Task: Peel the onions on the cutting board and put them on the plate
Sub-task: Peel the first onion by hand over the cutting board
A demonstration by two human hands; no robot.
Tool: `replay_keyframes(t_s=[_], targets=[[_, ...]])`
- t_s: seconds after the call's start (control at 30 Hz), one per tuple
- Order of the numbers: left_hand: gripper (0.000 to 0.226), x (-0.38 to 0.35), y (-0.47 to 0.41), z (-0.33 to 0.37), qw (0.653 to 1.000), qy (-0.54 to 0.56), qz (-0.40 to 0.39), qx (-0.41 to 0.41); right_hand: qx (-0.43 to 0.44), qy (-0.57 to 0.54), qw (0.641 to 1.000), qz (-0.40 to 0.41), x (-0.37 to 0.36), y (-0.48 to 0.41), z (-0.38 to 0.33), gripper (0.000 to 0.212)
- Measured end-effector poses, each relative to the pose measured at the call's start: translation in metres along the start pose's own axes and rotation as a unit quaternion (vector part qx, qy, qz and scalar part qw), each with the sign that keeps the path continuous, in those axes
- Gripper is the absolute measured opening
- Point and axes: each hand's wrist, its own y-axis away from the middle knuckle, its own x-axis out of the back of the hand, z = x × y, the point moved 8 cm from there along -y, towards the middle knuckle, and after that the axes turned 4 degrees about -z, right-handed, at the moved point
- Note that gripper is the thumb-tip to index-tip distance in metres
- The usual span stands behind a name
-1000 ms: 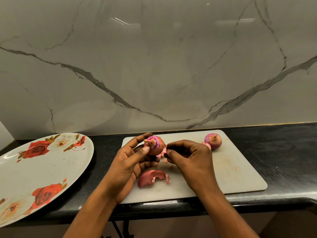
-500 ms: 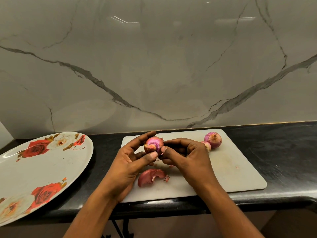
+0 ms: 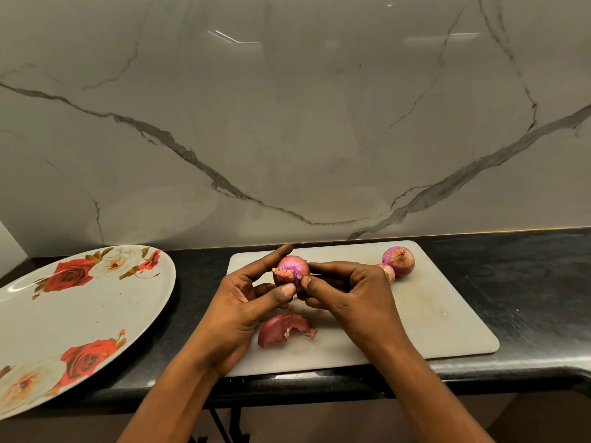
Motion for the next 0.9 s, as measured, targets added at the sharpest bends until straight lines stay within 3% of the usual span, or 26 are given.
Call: replay_keyframes(t_s=[0.9], targets=[[0.066, 0.0010, -0.0001, -0.0025, 1.000, -0.010, -0.010, 0.005, -0.005, 0.046, 0.999, -0.001, 0.0020, -0.0017, 0.0038, 0.030]])
